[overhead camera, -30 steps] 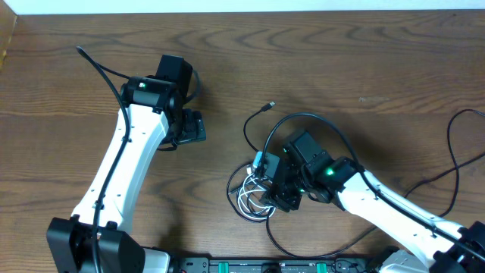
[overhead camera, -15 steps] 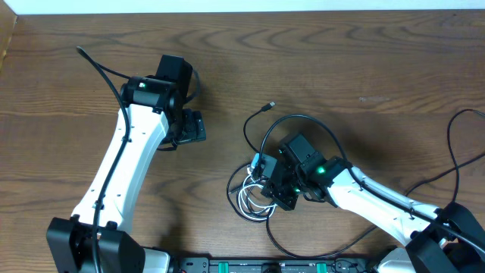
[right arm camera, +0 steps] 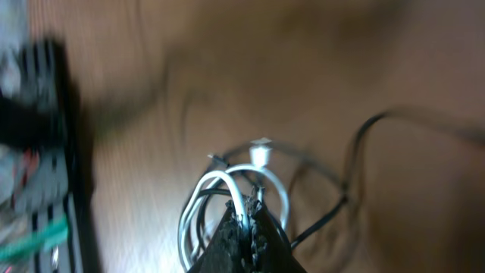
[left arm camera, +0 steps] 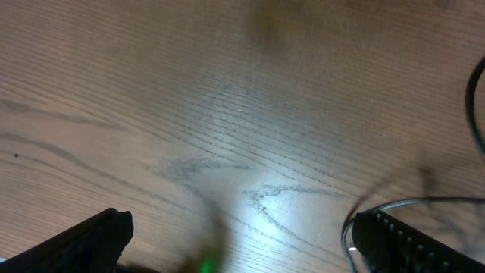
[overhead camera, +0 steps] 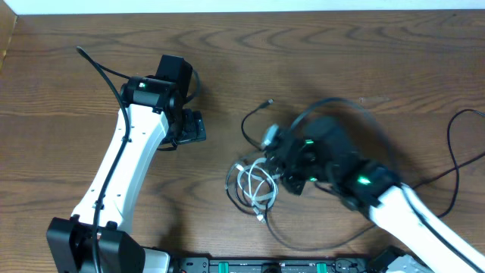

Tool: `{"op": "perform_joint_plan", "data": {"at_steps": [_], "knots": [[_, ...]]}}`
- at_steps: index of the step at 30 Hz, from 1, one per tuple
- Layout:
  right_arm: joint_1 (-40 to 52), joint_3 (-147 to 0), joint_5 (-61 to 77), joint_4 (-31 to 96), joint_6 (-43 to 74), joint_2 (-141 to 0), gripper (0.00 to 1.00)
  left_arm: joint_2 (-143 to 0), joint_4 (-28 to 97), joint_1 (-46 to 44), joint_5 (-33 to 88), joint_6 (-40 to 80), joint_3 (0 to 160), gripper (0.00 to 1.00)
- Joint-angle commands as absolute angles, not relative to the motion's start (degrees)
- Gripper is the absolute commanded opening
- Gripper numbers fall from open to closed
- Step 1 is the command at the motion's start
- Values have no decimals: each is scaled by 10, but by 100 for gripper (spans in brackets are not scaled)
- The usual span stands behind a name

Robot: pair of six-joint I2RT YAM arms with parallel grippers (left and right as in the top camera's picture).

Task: Untangle cables
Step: 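Pull the white cable rightward out of the bundle with the right gripper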

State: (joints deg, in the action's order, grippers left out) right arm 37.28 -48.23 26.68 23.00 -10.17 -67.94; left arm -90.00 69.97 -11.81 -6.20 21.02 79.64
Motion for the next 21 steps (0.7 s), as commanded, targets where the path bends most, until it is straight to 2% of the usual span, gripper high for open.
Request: {"op": "perform_joint_plan", "data": {"at_steps": [1, 10, 21], "knots": [[351, -513, 216, 223, -63, -596, 1, -898, 699, -115, -69, 216, 803, 98], [298, -514, 132, 177, -53, -449, 1, -898, 699, -115, -69, 215, 803, 98], [239, -514, 119, 115, -20, -411, 1, -898, 699, -115, -69, 215, 803, 98]]}}
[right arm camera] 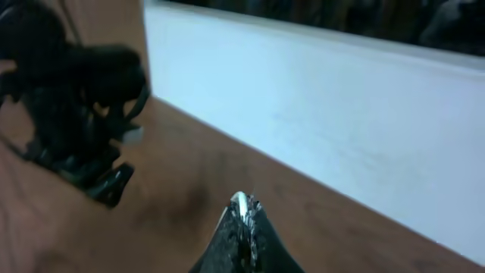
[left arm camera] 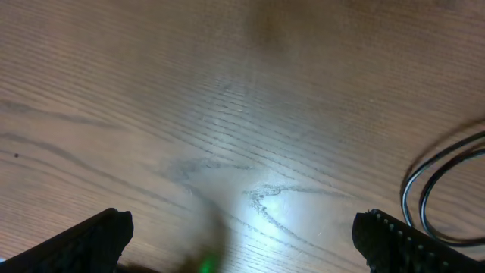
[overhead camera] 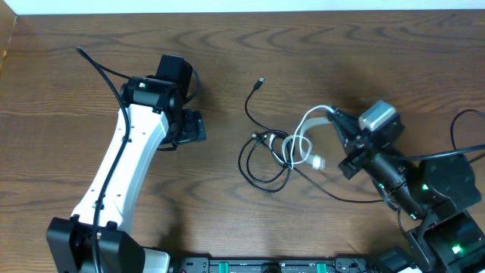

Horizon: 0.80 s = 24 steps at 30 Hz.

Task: Untangle cables
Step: 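Pull the white cable rightward out of the bundle with the right gripper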

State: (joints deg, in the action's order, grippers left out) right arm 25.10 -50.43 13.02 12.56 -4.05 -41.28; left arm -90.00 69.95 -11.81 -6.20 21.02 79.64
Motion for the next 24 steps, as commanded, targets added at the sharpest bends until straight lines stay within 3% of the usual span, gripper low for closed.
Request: {"op": "perform_joint_plan", "data": {"at_steps": [1, 7, 24], "knots": [[236, -514, 119, 109, -16, -411, 1, -898, 699, -115, -69, 216, 803, 98], [216, -514, 104, 59, -3, -411, 1, -898, 699, -115, -69, 216, 803, 98], [172, -514, 85, -265, 184, -413, 1, -898, 699, -115, -69, 216, 803, 98]]}}
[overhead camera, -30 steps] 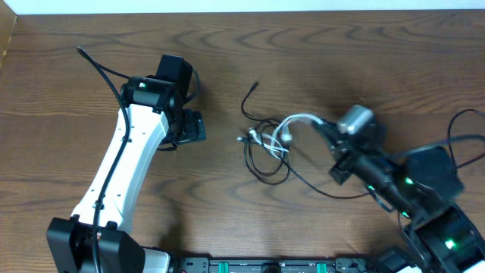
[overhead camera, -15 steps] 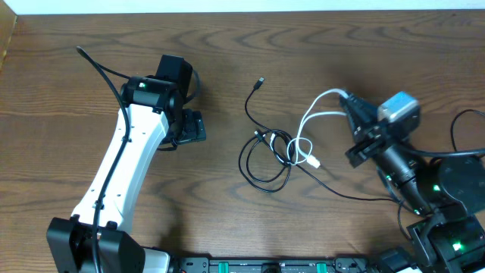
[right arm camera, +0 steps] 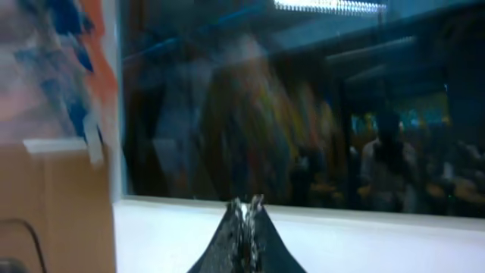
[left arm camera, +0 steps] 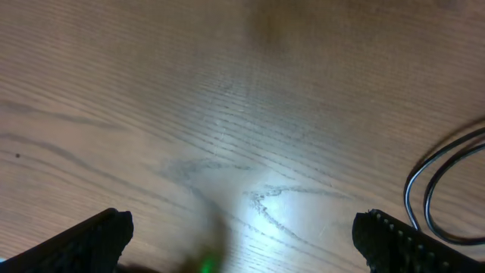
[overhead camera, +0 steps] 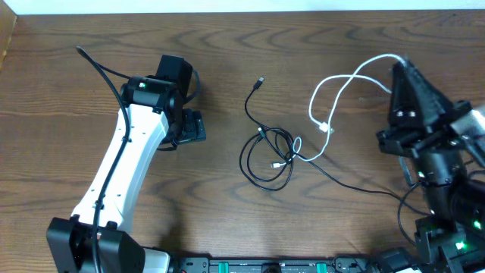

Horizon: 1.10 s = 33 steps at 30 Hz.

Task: Untangle cables

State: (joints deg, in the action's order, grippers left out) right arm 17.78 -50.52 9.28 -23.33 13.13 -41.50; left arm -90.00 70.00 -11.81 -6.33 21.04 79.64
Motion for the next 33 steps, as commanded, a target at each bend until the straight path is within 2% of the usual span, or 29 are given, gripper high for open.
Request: {"op": "perform_joint_plan", "data": {"at_steps": [1, 17, 22, 33], "knots": [[172, -514, 84, -282, 184, -414, 1, -898, 699, -115, -69, 216, 803, 98], [168, -517, -52, -494, 185, -458, 1, -898, 699, -115, -69, 215, 803, 98], [146, -542, -98, -553, 231, -484, 1, -898, 699, -115, -69, 215, 803, 98], [128, -645, -52, -563, 297, -560, 1, -898, 699, -115, -69, 216, 803, 98]]}}
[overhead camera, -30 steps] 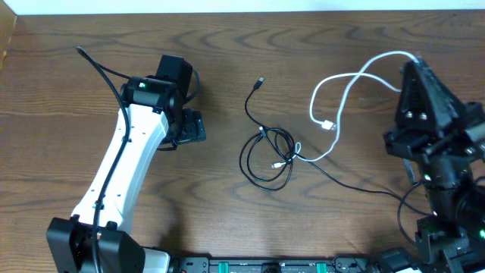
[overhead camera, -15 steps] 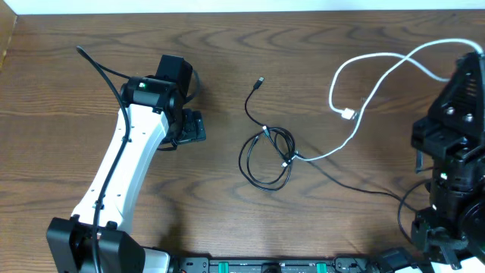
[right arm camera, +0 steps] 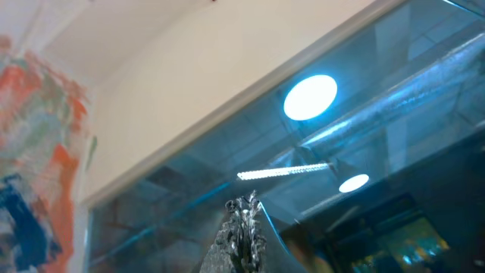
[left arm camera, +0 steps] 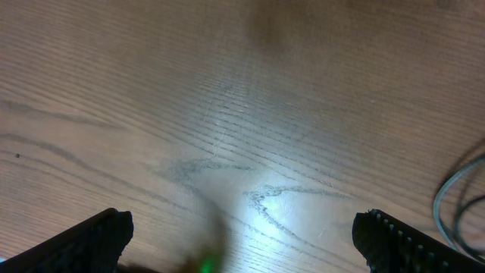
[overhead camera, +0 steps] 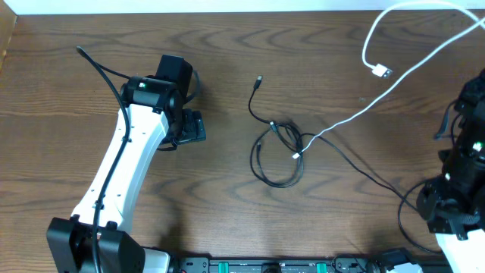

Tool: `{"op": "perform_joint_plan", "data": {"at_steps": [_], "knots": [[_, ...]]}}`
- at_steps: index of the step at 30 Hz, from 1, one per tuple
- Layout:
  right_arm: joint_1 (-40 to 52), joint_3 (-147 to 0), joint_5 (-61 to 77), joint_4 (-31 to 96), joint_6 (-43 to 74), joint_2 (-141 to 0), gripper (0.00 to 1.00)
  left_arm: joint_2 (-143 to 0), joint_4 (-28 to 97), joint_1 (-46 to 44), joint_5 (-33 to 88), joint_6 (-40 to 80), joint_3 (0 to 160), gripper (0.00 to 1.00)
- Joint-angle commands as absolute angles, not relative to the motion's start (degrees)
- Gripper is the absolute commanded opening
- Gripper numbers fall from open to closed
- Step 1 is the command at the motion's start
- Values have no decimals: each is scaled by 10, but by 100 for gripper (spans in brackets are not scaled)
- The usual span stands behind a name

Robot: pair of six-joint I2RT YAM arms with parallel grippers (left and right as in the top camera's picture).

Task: Untangle cables

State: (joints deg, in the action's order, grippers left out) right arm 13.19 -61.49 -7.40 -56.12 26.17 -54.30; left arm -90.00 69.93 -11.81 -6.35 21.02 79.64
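Note:
A black cable (overhead camera: 255, 158) lies looped at the table's middle, one end (overhead camera: 259, 78) pointing toward the far edge. A white cable (overhead camera: 356, 114) rises from that loop toward the upper right, its plug (overhead camera: 379, 71) hanging free. My right gripper (right arm camera: 244, 206) is shut on the white cable (right arm camera: 274, 227), held high and facing windows and ceiling lights; it is out of the overhead frame. The left gripper (left arm camera: 242, 235) stands open low over bare wood, also visible in the overhead view (overhead camera: 189, 127), well left of the cables. A bit of black cable (left arm camera: 462, 205) shows at its view's right edge.
The right arm's base (overhead camera: 458, 182) stands at the right edge, with a thin black lead (overhead camera: 364, 176) running from the loop toward it. The left arm (overhead camera: 121, 174) crosses the left half of the wooden table (overhead camera: 68, 83). A rail (overhead camera: 265, 265) lines the near edge.
My right gripper is higher, its view now on windows and ceiling lights. The white cable is drawn further up and right, its plug now far right. The black loop shifted slightly right. The left arm is unchanged.
My right gripper was shut on the white cable in the tangle at the middle. Then it was to the right with a white loop dragged out. Then it stood raised at the right edge, and now higher, with the white cable stretched away from the black loop.

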Motion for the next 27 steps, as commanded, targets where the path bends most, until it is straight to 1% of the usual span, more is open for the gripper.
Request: {"op": "perform_joint_plan", "data": {"at_steps": [1, 4, 7, 10, 14, 18, 22, 27], "knots": [[128, -657, 10, -556, 298, -574, 1, -898, 699, -115, -69, 216, 803, 98], [128, -659, 86, -506, 295, -588, 1, -898, 699, -115, -69, 216, 803, 98], [128, -659, 123, -418, 206, -603, 1, -898, 699, -115, -69, 215, 803, 98], [128, -659, 124, -342, 100, -618, 1, -898, 699, -115, -69, 216, 803, 98], [123, -659, 117, -248, -11, -627, 1, -898, 699, -115, -69, 216, 803, 98], [107, -659, 61, -166, -79, -629, 1, -898, 699, -115, -69, 215, 803, 98], [88, -659, 20, -134, -115, -615, 1, -898, 699, -115, -69, 216, 803, 98], [63, -659, -1, -141, -134, -576, 1, -898, 699, -115, -69, 216, 803, 98]]}}
